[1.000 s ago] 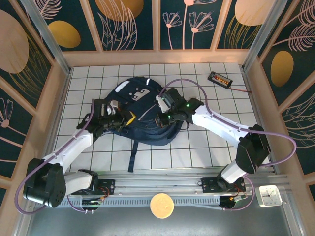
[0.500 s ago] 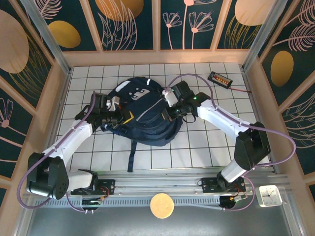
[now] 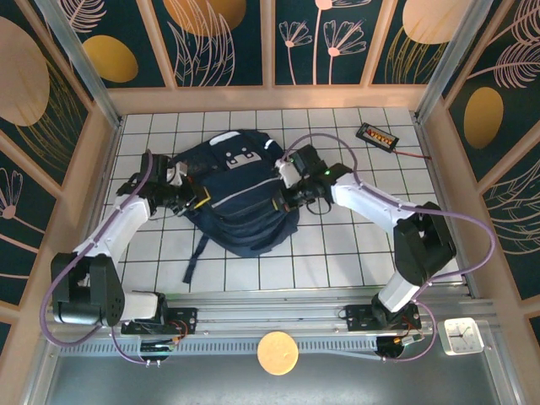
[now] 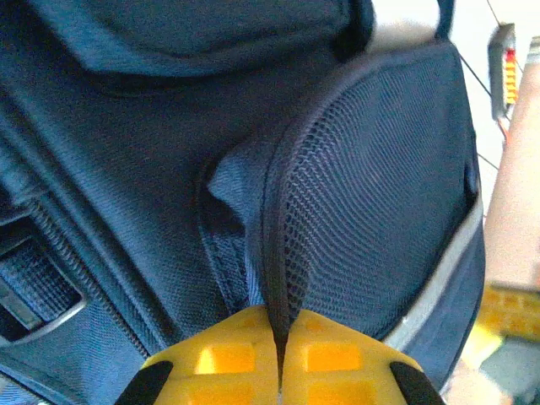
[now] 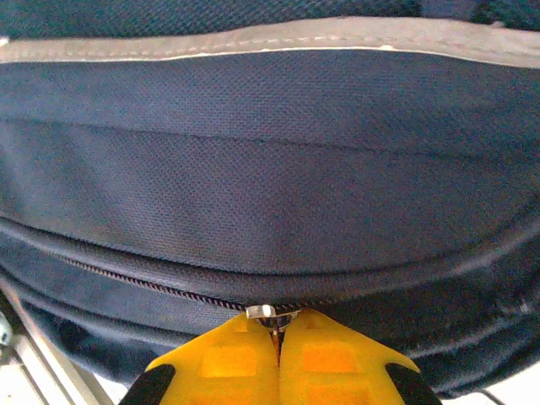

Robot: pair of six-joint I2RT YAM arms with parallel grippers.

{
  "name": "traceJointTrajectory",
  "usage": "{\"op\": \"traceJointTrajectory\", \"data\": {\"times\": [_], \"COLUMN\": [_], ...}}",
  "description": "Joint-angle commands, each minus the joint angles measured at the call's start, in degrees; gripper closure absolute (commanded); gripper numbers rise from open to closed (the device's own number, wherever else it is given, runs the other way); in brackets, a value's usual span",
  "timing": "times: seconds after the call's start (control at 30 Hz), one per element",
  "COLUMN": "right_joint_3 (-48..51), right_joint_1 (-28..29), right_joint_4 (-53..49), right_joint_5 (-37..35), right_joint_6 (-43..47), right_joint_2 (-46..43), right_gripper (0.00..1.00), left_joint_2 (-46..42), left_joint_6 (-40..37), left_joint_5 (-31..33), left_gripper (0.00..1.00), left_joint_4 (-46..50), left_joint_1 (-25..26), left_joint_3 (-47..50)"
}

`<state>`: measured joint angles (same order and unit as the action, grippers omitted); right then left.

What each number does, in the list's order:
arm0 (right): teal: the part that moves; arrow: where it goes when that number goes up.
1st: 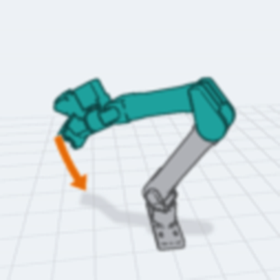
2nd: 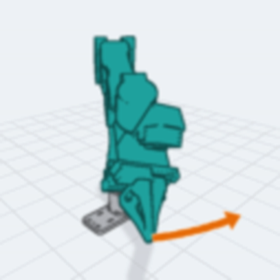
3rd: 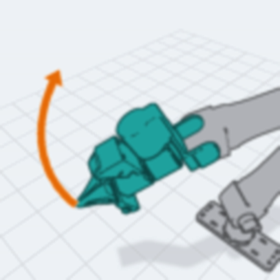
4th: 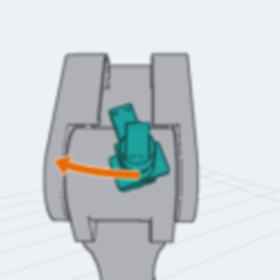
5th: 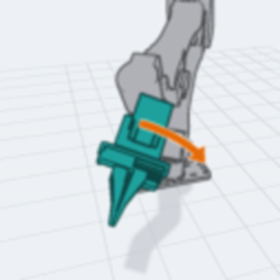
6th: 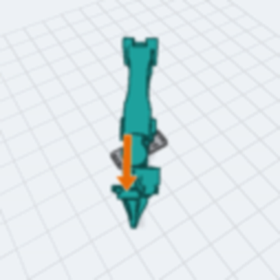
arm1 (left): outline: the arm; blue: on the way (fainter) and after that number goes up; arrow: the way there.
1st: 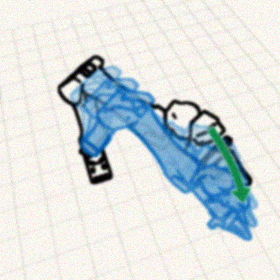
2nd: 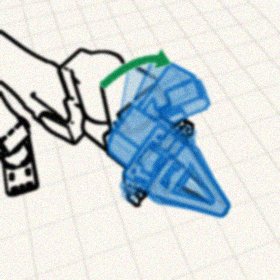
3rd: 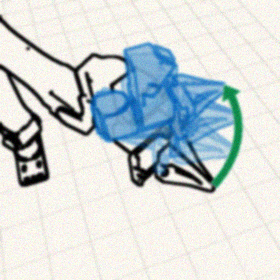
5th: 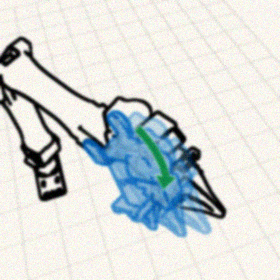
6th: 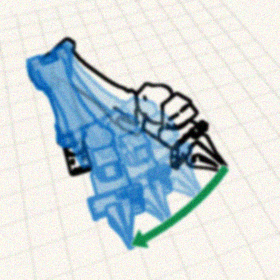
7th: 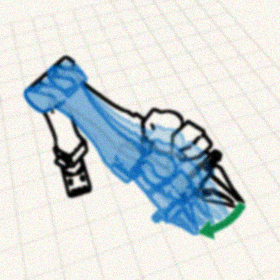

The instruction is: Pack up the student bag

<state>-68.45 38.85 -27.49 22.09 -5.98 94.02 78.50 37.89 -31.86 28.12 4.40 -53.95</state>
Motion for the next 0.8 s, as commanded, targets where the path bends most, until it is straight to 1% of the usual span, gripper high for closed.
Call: {"op": "traceJointTrajectory", "data": {"times": [0.0, 0.07, 0.1, 0.17, 0.2, 0.23, 0.27, 0.33, 0.4, 0.47, 0.57, 0.67, 0.77], "right_joint_3": [4.29, 4.25, 3.6, 1.94, 1.12, 0.45, -0.41, -1.93, -2.94, -3.67, -4.71, -5.63, -5.87], "right_joint_1": [4.97, 6.96, 7.49, 7.64, 7.61, 7.64, 7.55, 7.56, 7.52, 7.67, 7.86, 8.21, 8.76], "right_joint_4": [2.69, 5.83, 6.82, 8.11, 8.83, 9.23, 9.53, 9.47, 9.47, 9.56, 9.48, 8.79, 8.43], "right_joint_5": [0.06, 0.67, 0.32, 0.99, 1.2, 1.19, 1.81, 2.51, 2.93, 3.31, 3.75, 3.6, 2.93], "right_joint_6": [-9.77, -13.37, -15.08, -17.2, -18.12, -18.87, -19.3, -19.63, -20.1, -20.45, -20.74, -20.49, -20.31], "right_joint_2": [-1.6, -0.47, 0.19, 1.39, 1.73, 1.98, 2.42, 3.33, 3.98, 4.54, 4.91, 5.08, 4.88], "right_gripper": [1.0, 1.0, 1.0, 1.0, 1.0, 1.0, 1.0, 1.0, 1.0, 1.0, 1.0, 1.0, 1.0], "left_joint_2": [4.08, 5.04, 4.58, 1.83, -0.13, -2.07, -4.19, -8.64, -13.78, -17.96, -21.74, -23.14, -22.29], "left_joint_6": [-2.93, -2.43, -1.58, 0.87, 2.61, 4.73, 7.99, 16.91, 25.62, 30.89, 35.87, 42.11, 45.45], "left_joint_5": [7.74, 6.6, 5.9, 5.3, 4.73, 3.68, 2.06, -2.64, -4.72, -4.26, -2.35, -0.5, 1.48], "left_gripper": [0.76, 0.65, 0.56, 0.43, 0.34, 0.3, 0.29, 0.29, 0.29, 0.29, 0.28, 0.28, 0.28], "left_joint_4": [-0.49, -0.68, -1.29, -2.66, -3.67, -4.97, -7.02, -14.0, -21.6, -24.84, -26.48, -31.63, -35.74], "left_joint_1": [-2.73, -2.82, -2.82, -2.82, -2.82, -2.82, -2.82, -2.78, -2.15, -1.28, 1.91, 5.67, 8.16], "left_joint_3": [-6.14, -7.85, -7.91, -6.45, -4.98, -3.41, -1.01, 5.96, 12.89, 16.98, 20.53, 24.78, 27.23]}}
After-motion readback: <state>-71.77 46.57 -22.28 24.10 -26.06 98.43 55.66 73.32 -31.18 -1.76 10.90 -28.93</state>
